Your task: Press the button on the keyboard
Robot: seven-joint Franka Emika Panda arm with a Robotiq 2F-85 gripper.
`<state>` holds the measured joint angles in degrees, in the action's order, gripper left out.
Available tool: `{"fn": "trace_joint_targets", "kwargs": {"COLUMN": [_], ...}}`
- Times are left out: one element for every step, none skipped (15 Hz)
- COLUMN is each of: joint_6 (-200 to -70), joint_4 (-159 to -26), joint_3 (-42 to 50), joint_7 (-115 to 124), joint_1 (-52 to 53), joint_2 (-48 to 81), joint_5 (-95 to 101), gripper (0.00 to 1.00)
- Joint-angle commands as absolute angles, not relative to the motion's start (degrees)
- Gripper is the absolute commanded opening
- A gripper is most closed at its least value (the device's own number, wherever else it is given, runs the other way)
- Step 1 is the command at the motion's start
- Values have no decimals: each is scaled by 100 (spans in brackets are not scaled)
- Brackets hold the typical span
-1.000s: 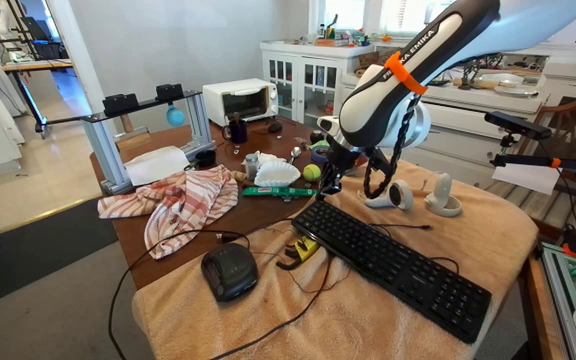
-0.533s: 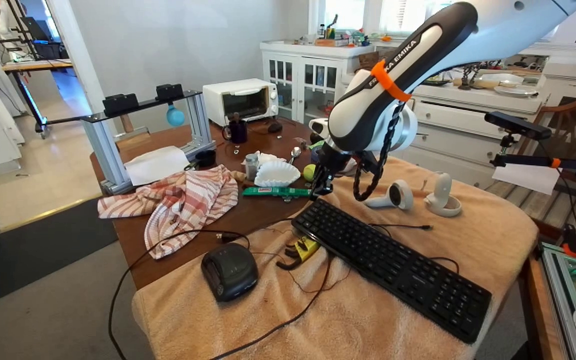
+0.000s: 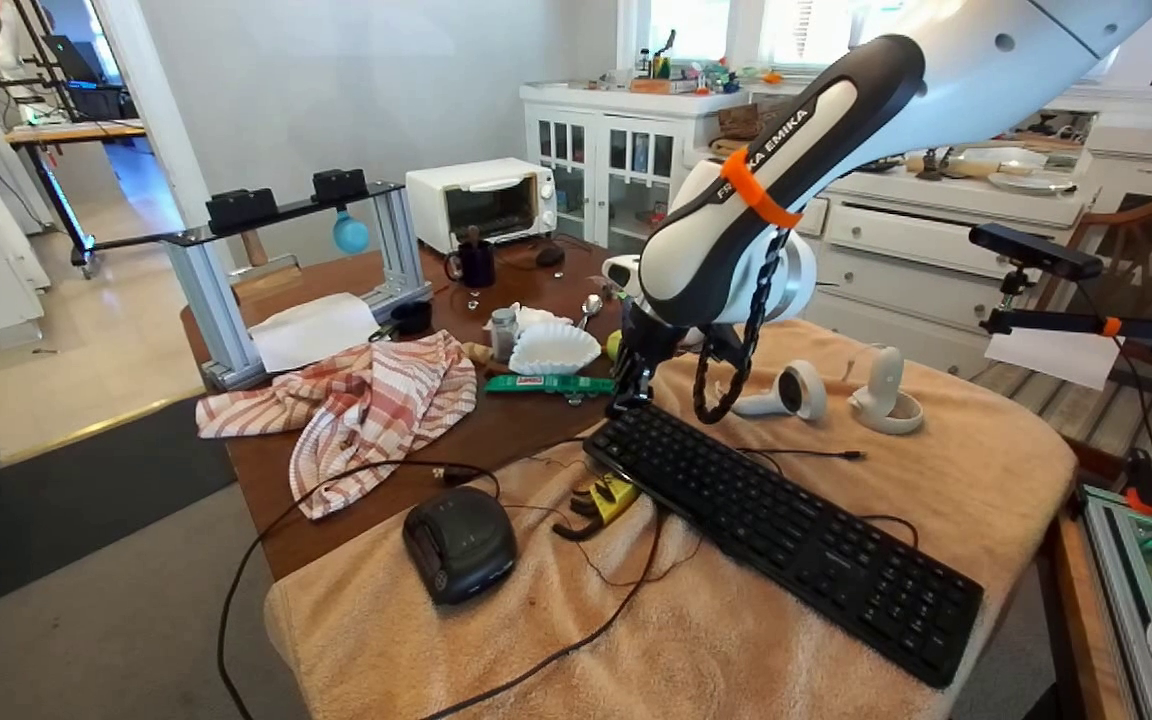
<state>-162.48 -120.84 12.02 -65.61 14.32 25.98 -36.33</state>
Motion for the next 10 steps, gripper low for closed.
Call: {"fn": "trace_joint_targets", "kwargs": {"joint_6": [-16427,-16441,-16450,-16452,-16453,-16454,-16457,-16465,-16480,-16483], "joint_4": [-11942,-11937,-11939,-11942,-11941,-11940,-11937,-11935,-11935,-11938], "joint_3": [1113,1099,1116,1103,1084,1071,1046,1020,1009,994], "joint_7": [-6618,-6624,-6605,-6618,-6636,-6642,-6668,-6683,-6686,-6678], "joint_1": [1379,1359,1369,1355,1337,1323,1301,1278,1269,1259], "joint_2": [2826,2848,2869,2879,2891,2902,2912,2925,2942,2954], "joint_5": [-3728,-3750,-3734,-3747,-3762,-3769,-3785,-3796,-3789,-3783], "gripper": [0,0,0,0,0,0,0,0,0,0]}}
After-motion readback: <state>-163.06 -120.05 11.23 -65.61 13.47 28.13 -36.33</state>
